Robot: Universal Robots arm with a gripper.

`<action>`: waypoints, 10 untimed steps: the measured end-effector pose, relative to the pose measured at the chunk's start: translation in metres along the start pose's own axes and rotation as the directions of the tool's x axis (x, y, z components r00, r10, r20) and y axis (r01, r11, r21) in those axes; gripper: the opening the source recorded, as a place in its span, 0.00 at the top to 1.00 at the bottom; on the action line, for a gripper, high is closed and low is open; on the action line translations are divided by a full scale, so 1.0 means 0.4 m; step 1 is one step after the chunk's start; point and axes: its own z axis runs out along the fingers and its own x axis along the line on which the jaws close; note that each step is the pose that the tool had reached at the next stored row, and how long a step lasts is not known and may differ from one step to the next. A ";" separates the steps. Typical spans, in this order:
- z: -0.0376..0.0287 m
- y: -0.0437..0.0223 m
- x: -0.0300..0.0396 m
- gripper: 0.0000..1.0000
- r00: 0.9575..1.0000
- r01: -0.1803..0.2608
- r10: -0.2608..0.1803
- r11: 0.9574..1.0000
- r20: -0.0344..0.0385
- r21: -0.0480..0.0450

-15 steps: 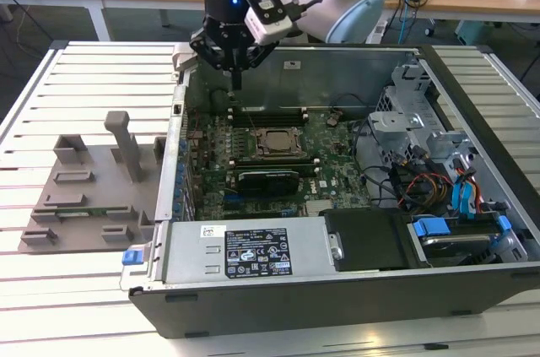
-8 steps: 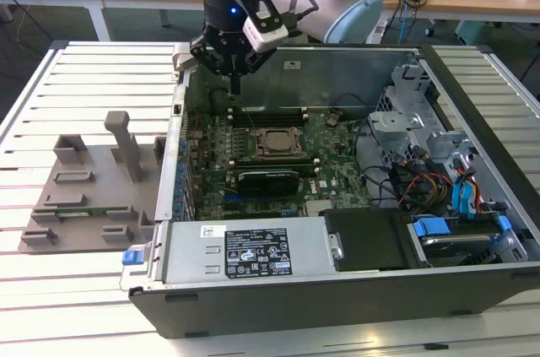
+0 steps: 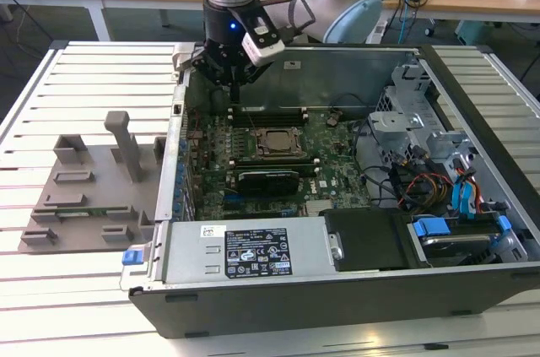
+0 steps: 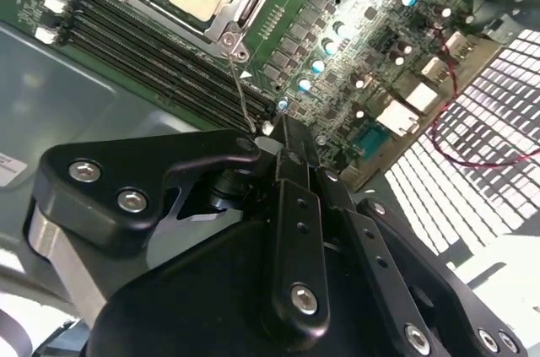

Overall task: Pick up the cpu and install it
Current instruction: 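Install the first cpu locking lever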

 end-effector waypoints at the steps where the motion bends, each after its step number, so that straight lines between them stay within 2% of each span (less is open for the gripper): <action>1: 0.005 0.002 0.000 0.89 1.000 0.000 0.000 1.000 0.000 0.000; 2: 0.015 0.006 0.000 0.89 1.000 0.000 0.000 1.000 0.000 0.000; 5: 0.031 0.011 -0.003 0.89 1.000 0.000 0.000 1.000 0.000 0.000; 10: 0.036 0.010 -0.030 0.89 1.000 0.000 0.000 1.000 0.000 0.000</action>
